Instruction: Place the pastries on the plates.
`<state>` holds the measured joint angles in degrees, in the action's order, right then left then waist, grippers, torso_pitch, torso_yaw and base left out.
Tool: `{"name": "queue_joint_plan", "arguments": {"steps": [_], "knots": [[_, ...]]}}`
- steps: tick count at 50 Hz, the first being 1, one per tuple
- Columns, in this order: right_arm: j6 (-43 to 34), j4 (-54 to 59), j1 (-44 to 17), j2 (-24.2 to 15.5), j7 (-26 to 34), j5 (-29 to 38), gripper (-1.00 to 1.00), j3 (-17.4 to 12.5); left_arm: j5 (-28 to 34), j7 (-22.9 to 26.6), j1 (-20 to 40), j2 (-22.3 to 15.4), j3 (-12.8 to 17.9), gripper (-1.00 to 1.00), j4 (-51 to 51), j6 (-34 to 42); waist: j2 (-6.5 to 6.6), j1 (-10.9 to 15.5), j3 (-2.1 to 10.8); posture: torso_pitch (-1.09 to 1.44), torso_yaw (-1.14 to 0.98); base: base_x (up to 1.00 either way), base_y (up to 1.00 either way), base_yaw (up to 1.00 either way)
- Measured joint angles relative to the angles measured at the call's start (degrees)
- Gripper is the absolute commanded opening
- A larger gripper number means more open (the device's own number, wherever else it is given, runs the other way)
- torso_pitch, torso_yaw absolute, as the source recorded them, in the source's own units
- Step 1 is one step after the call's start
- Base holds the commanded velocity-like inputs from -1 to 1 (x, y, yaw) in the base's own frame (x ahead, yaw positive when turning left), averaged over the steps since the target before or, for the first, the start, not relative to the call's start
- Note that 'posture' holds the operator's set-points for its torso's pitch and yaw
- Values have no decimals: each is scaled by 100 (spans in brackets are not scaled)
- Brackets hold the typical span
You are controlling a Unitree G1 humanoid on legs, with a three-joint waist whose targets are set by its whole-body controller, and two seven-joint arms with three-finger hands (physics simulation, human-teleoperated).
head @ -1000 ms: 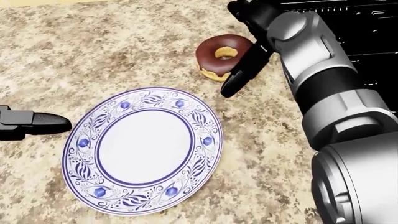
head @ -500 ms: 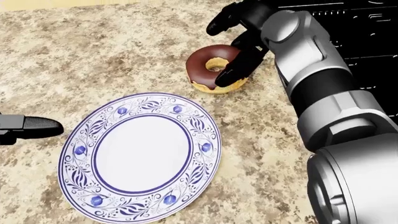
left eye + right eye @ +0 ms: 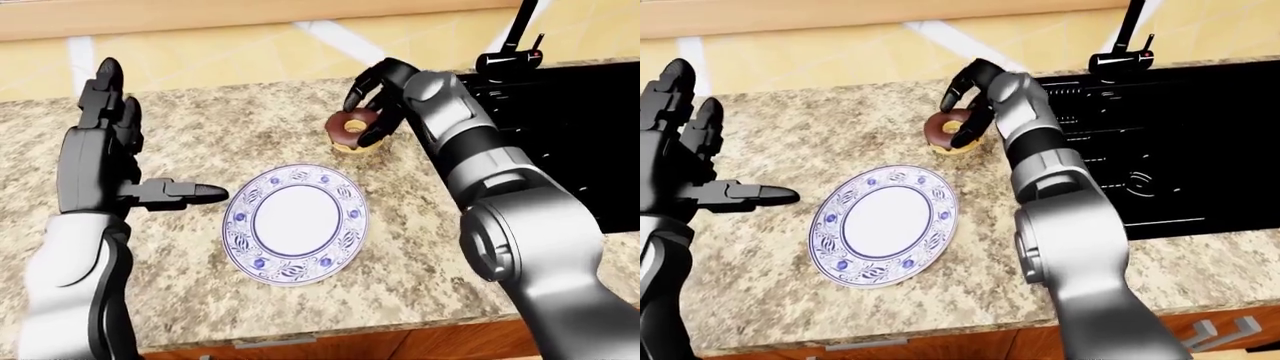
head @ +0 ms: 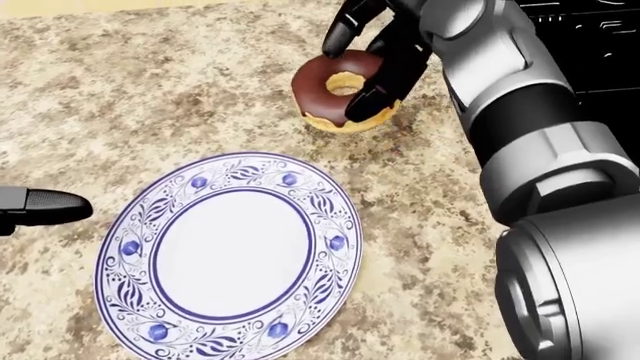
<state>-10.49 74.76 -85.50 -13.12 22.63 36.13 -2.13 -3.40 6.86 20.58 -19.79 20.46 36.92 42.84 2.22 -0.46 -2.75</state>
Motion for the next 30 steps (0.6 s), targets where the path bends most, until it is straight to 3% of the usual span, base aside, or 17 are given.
{"name": "queue_joint_plan", "arguments": {"steps": [8, 22, 26, 30], "knots": [[295, -227, -100, -188, 229, -179, -35, 3, 50, -7, -46, 30, -16, 100, -77, -101, -28, -8, 2, 0, 0, 0, 0, 0], [143, -1733, 181, -283, 2048, -675, -36, 74, 119, 12, -39, 68, -72, 100, -149, -150, -39, -21, -22, 0, 0, 0, 0, 0], [-437, -3225, 772, -221, 2653, -739, -35, 121, 124, 15, 15, 44, -71, 100, -118, -118, -56, -5, -29, 0, 0, 0, 0, 0], [-714, -3694, 916, -90, 3096, -710, -35, 218, 137, -1, 80, 27, -78, 100, -151, -51, -38, -18, -27, 0, 0, 0, 0, 0]]}}
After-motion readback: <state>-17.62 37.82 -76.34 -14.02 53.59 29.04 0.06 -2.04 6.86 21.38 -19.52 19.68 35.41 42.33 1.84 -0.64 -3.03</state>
